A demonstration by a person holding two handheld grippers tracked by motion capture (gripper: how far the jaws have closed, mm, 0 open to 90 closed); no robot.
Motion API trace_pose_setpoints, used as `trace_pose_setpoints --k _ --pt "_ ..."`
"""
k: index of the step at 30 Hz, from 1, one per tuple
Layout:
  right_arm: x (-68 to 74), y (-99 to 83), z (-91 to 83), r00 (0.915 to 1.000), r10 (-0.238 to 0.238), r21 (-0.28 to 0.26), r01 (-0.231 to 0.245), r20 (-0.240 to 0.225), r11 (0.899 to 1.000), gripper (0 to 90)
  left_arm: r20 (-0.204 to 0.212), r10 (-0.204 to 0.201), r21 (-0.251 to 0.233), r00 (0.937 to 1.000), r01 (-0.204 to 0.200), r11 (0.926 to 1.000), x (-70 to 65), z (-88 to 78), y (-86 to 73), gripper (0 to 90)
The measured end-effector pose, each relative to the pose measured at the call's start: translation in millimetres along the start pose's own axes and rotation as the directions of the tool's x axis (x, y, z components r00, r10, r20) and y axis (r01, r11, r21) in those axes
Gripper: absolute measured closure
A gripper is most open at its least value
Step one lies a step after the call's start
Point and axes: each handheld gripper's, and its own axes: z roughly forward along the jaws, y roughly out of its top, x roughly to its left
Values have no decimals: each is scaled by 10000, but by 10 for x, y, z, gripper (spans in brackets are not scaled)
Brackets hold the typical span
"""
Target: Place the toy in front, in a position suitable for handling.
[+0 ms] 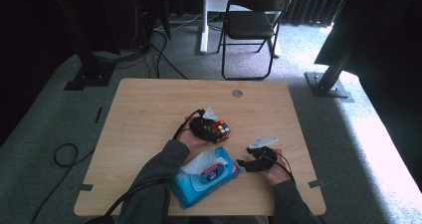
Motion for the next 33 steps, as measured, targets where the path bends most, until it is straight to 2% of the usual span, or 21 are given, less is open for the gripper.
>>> trace_pose_setpoints --k 8,10,17,25,29,30,33 --pt "-12 -10 -10 10000 67 -27 -67 23 10000 331 213 211 205 9996 -215 9996 -51 149 49 339" --pt "-17 -16 -16 10000 77 -47 -77 39 10000 331 248 145 177 9996 -149 9997 -48 167 61 339" --pt "-25 -27 -21 9999 114 -61 -114 41 9999 331 317 388 483 9987 -403 9980 -38 209 76 338" --pt "-41 -35 -14 9999 145 -30 -145 74 9999 329 366 485 746 9982 -512 9959 -24 179 75 335" --pt "-46 -39 -20 9998 211 -39 -210 61 9998 329 393 275 509 9988 -295 9983 -2 110 72 308" --pt "-48 -41 -19 9997 239 -28 -239 74 9997 329 384 256 523 9989 -276 9982 6 100 76 273" --pt "-46 -40 -16 9997 247 -1 -247 73 9997 328 284 256 410 9993 -268 9988 13 58 86 244"
